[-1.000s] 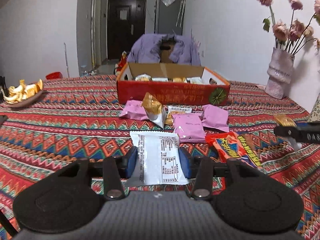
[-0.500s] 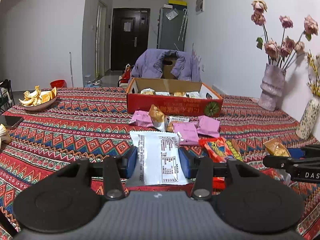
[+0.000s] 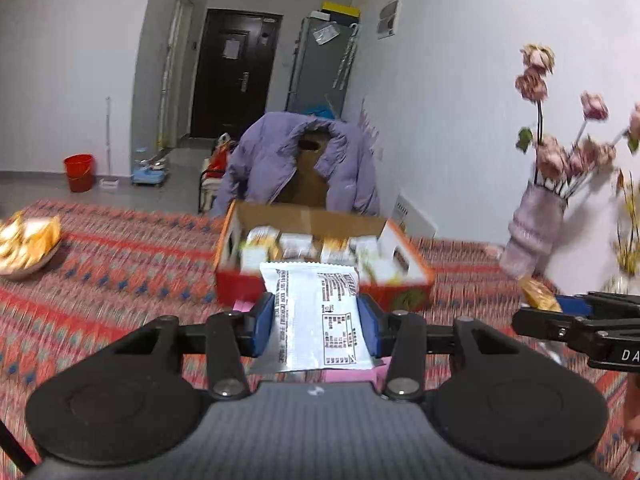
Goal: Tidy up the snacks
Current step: 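Carry both held packets into the red box and open both tools, then withdraw both open tools from the box back to the snack pile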
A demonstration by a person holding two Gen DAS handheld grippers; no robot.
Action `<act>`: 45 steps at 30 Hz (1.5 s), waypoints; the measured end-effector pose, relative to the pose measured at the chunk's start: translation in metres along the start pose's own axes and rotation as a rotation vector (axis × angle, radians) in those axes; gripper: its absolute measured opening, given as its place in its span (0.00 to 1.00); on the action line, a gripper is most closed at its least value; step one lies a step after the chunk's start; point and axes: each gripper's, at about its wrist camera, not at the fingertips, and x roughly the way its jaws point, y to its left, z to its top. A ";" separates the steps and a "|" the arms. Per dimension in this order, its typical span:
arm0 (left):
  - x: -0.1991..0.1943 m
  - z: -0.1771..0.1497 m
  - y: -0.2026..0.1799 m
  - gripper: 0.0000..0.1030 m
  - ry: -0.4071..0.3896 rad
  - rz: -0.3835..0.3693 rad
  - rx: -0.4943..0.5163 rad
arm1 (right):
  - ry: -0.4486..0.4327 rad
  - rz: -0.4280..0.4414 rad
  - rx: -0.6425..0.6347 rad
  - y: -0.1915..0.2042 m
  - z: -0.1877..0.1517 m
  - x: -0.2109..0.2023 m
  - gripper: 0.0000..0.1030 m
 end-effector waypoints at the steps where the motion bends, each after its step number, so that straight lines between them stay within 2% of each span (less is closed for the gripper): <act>1: 0.014 0.017 0.001 0.44 0.006 -0.002 -0.014 | 0.001 0.017 0.018 -0.008 0.016 0.013 0.46; 4: 0.055 0.057 -0.002 0.44 0.017 -0.021 -0.020 | 0.017 0.013 0.036 -0.024 0.054 0.056 0.46; 6: 0.084 0.076 -0.007 0.44 0.006 -0.001 0.001 | 0.044 0.002 0.062 -0.037 0.074 0.093 0.46; 8: 0.116 0.089 -0.012 0.44 -0.019 0.043 0.029 | 0.079 -0.013 0.104 -0.052 0.088 0.132 0.46; 10: 0.152 0.095 -0.011 0.45 0.014 0.023 0.029 | 0.113 -0.053 0.109 -0.063 0.093 0.169 0.46; 16: 0.239 0.076 0.004 0.45 0.103 0.026 -0.008 | 0.242 -0.146 0.118 -0.095 0.077 0.261 0.47; 21: 0.282 0.043 0.023 0.45 0.181 0.027 -0.021 | 0.324 -0.161 0.194 -0.121 0.046 0.304 0.49; 24: 0.297 0.032 0.029 0.52 0.221 0.036 -0.006 | 0.339 -0.168 0.212 -0.128 0.034 0.312 0.51; 26: 0.298 0.028 0.029 0.66 0.227 0.026 0.011 | 0.342 -0.179 0.196 -0.128 0.033 0.312 0.54; 28: 0.295 0.026 0.029 0.70 0.225 0.014 0.024 | 0.335 -0.189 0.182 -0.129 0.036 0.311 0.58; 30: 0.290 0.028 0.029 0.70 0.224 0.019 0.039 | 0.327 -0.197 0.182 -0.130 0.040 0.307 0.62; 36: 0.269 0.041 0.028 0.76 0.235 0.060 0.051 | 0.315 -0.231 0.127 -0.122 0.056 0.280 0.67; 40: 0.239 0.043 0.030 0.80 0.207 0.079 0.080 | 0.297 -0.238 0.088 -0.112 0.060 0.246 0.75; 45: 0.189 0.041 0.035 0.85 0.174 0.095 0.076 | 0.266 -0.250 0.028 -0.095 0.054 0.194 0.79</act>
